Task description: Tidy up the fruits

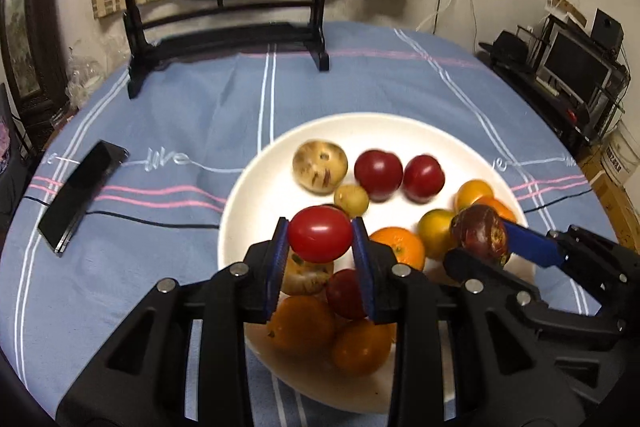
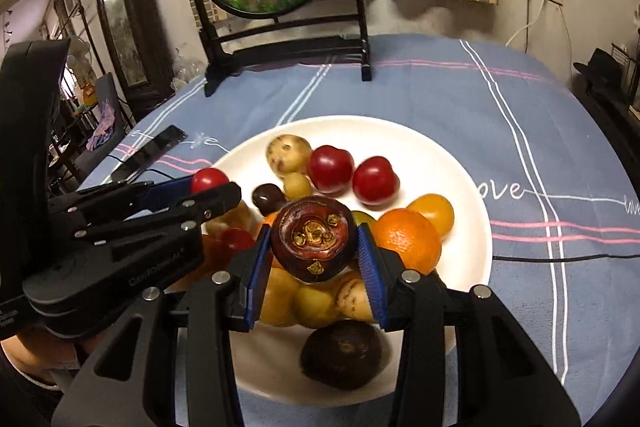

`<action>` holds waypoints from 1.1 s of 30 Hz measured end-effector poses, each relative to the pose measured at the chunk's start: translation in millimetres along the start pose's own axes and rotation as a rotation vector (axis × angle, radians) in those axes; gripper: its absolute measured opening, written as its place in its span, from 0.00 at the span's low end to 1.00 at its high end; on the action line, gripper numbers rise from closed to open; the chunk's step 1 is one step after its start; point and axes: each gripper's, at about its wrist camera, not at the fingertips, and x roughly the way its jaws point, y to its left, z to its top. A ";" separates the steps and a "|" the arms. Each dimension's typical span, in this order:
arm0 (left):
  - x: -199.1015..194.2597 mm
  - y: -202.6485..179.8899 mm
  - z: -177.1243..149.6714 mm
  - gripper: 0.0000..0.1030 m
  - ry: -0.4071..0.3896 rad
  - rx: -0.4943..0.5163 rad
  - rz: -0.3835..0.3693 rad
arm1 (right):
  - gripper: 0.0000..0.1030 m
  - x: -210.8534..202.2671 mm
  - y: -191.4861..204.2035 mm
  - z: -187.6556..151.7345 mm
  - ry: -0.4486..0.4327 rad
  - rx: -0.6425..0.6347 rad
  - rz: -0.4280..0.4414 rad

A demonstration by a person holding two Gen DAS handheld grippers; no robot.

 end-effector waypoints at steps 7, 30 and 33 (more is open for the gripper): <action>12.9 -5.3 -8.8 0.31 0.009 0.026 0.019 | 0.42 12.0 -5.8 -6.7 0.002 -0.004 -0.031; 10.8 11.6 -11.6 0.86 -0.002 -0.061 0.027 | 0.58 -1.9 -10.5 -10.9 -0.045 0.036 -0.007; 9.4 11.0 -12.4 0.90 -0.001 -0.059 0.028 | 0.58 -4.6 -11.4 -10.8 -0.050 0.042 -0.005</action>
